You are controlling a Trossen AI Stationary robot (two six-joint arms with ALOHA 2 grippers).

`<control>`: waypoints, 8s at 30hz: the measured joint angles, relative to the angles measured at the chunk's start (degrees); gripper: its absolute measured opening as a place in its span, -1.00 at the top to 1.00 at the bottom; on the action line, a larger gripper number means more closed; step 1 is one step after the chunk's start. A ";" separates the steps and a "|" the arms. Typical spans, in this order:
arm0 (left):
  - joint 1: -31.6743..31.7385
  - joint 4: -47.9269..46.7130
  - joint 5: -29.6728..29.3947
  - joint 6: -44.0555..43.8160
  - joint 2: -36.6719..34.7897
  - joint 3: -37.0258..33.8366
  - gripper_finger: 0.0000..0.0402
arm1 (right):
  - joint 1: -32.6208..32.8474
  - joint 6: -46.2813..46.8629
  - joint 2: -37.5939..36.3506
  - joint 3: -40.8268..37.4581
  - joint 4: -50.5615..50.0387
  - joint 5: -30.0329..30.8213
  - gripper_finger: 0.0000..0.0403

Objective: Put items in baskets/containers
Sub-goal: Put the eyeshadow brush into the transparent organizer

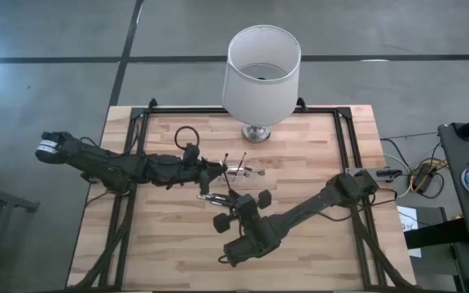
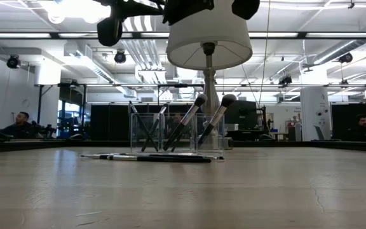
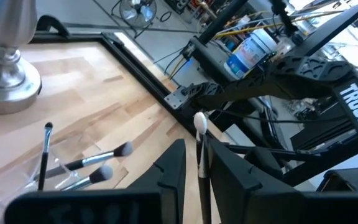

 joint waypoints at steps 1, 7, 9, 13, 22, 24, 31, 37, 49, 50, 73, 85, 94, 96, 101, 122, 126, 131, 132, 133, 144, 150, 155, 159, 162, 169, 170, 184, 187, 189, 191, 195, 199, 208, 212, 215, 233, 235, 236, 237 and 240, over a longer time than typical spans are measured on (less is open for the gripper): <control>-0.02 -0.39 0.01 -0.26 0.00 0.00 0.69 | 0.00 0.09 0.00 0.00 0.00 -0.15 0.94; -0.04 -0.79 -0.38 -0.27 -0.17 0.00 0.70 | 0.00 0.22 0.02 -0.03 0.04 -0.37 0.94; -0.04 -0.84 -0.44 0.00 -0.17 0.00 0.74 | -0.03 0.22 0.02 -0.07 0.04 -0.37 0.94; -0.06 -0.57 -0.38 0.40 -0.20 0.04 0.90 | -0.39 -0.46 0.02 -0.12 0.03 -0.45 0.94; 0.21 -2.25 -1.49 4.77 -0.21 -0.01 0.95 | -0.71 -2.57 0.02 -0.17 0.00 -2.16 0.73; 0.65 -2.79 -1.93 5.72 -0.20 -0.01 0.95 | -0.67 -3.05 0.02 -0.17 -0.20 -2.68 0.61; 3.75 -3.76 -5.29 13.62 -0.20 0.02 0.95 | 0.05 6.36 -1.00 0.42 -20.77 -7.17 0.21; 8.80 -9.14 -7.34 18.40 0.57 -0.26 0.95 | 0.77 -2.88 -8.33 -8.01 -15.54 -23.15 0.20; 11.22 -1.64 -6.79 22.05 6.84 -5.34 0.95 | 0.99 13.38 -24.66 -31.11 -13.12 -25.86 0.42; 11.22 -1.47 -7.00 21.51 7.52 -5.67 0.95 | 1.05 13.33 -25.57 -32.16 -12.59 -26.69 0.43; 7.84 -1.11 -6.94 17.77 14.26 -6.64 0.44 | 0.76 -2.46 -25.55 -36.90 9.24 -34.18 0.36; -2.46 -15.91 -6.97 16.24 -2.18 -6.58 0.37 | -2.12 -22.73 -20.95 -37.26 27.98 -46.16 0.44; -9.15 -32.07 -7.45 -7.49 -1.28 -11.96 0.38 | -3.96 -22.25 -17.76 -36.81 29.80 -46.28 0.63; -8.32 -30.21 -9.96 -8.47 -0.72 -13.78 0.38 | -3.65 -22.29 -18.48 -36.81 29.25 -46.26 0.67; -3.00 -21.40 -11.07 -3.21 1.78 -18.34 0.40 | -3.08 -21.23 -20.04 -36.79 28.18 -46.23 0.73; -0.92 -5.69 1.52 5.92 24.40 -12.71 0.44 | -2.97 -20.81 -19.91 -37.50 24.02 -46.05 0.74; -3.19 -5.18 4.10 5.78 26.04 -10.38 0.44 | -2.97 -18.73 -19.91 -38.76 24.02 -46.08 0.74; -5.65 -5.17 2.76 3.33 29.28 -8.03 0.44 | -2.63 -15.89 -19.89 -40.15 24.28 -46.10 0.74; -6.15 -5.09 2.72 2.93 29.62 -7.50 0.44 | -2.53 -15.85 -19.89 -40.19 24.30 -46.10 0.74; -6.62 -5.09 2.83 2.83 30.03 -6.96 0.44 | -2.33 -15.87 -19.89 -40.19 24.50 -46.10 0.74; -8.79 -5.75 5.24 2.94 31.36 -3.72 0.44 | -1.59 -29.86 -19.87 -43.69 38.28 -53.29 0.74; -9.48 -10.23 5.27 2.54 29.72 -3.80 0.44 | -2.64 -50.01 -16.99 -45.39 39.57 -67.77 0.63; -10.82 -10.58 4.24 -0.67 29.56 -4.28 0.44 | -2.27 -63.27 -12.10 -42.25 39.12 -65.55 0.38; -11.85 -10.34 2.97 -2.95 29.46 -4.97 0.44 | -2.28 -66.46 -8.12 -38.13 37.55 -65.52 0.25; -12.11 -10.36 2.70 -3.53 29.42 -5.38 0.44 | -2.54 -66.22 -6.62 -35.81 34.96 -65.59 0.22; -12.17 -10.55 2.26 -3.44 29.42 -5.47 0.44 | -2.92 -64.66 -8.03 -35.80 34.65 -62.41 0.22; -12.19 -10.56 2.10 -3.43 29.42 -5.49 0.44 | -2.99 -64.53 -8.34 -35.81 34.39 -62.19 0.23; -12.19 -10.30 1.85 -3.65 29.44 -5.55 0.44 | -2.93 -75.36 -9.68 -31.86 29.22 -62.10 0.27; -12.17 -10.21 1.77 -3.73 29.44 -5.57 0.44 | -3.02 -79.71 -9.68 -31.65 30.58 -63.94 0.29; -12.17 -10.19 1.72 -3.73 29.45 -5.57 0.44 | -3.02 -82.19 -9.57 -31.65 32.00 -66.38 0.32; -12.17 -10.16 1.72 -3.76 29.46 -5.57 0.44 | -2.98 -84.17 -9.11 -31.59 32.19 -67.45 0.35; -12.17 -10.12 1.70 -3.95 29.46 -5.57 0.44 | -2.99 -88.17 -7.78 -31.20 33.64 -67.65 0.40; -12.17 -9.87 1.70 -4.43 29.46 -5.60 0.44 | -3.19 -89.67 -6.73 -29.84 35.00 -67.67 0.43; -12.15 -9.67 1.61 -4.80 29.49 -5.60 0.44 | -3.60 -91.93 -5.45 -28.35 36.96 -70.56 0.44; -12.15 -9.62 1.61 -4.89 29.49 -5.60 0.44 | -3.97 -92.56 -4.04 -28.37 38.19 -70.67 0.44; -12.15 -9.60 1.61 -4.89 29.49 -5.60 0.44 | -4.01 -93.91 -2.64 -28.30 39.57 -70.86 0.44; -12.08 -9.53 1.55 -5.00 29.49 -5.60 0.44 | -6.15 -90.14 -0.79 -27.02 35.34 -77.06 0.89; -12.11 -9.54 1.55 -5.04 29.32 -5.60 0.44 | -6.14 -88.73 -0.76 -27.04 35.12 -77.29 0.93; -12.19 -9.64 1.61 -5.02 29.09 -5.60 0.44 | -6.16 -87.48 -0.76 -27.08 34.86 -78.02 0.93; -12.26 -9.88 1.70 -5.02 28.69 -5.60 0.44 | -6.18 -85.99 -0.76 -27.10 34.59 -79.21 0.94; -12.39 -10.05 1.62 -4.81 27.14 -5.60 0.44 | -6.27 -82.65 -0.76 -27.17 34.26 -81.98 0.94</control>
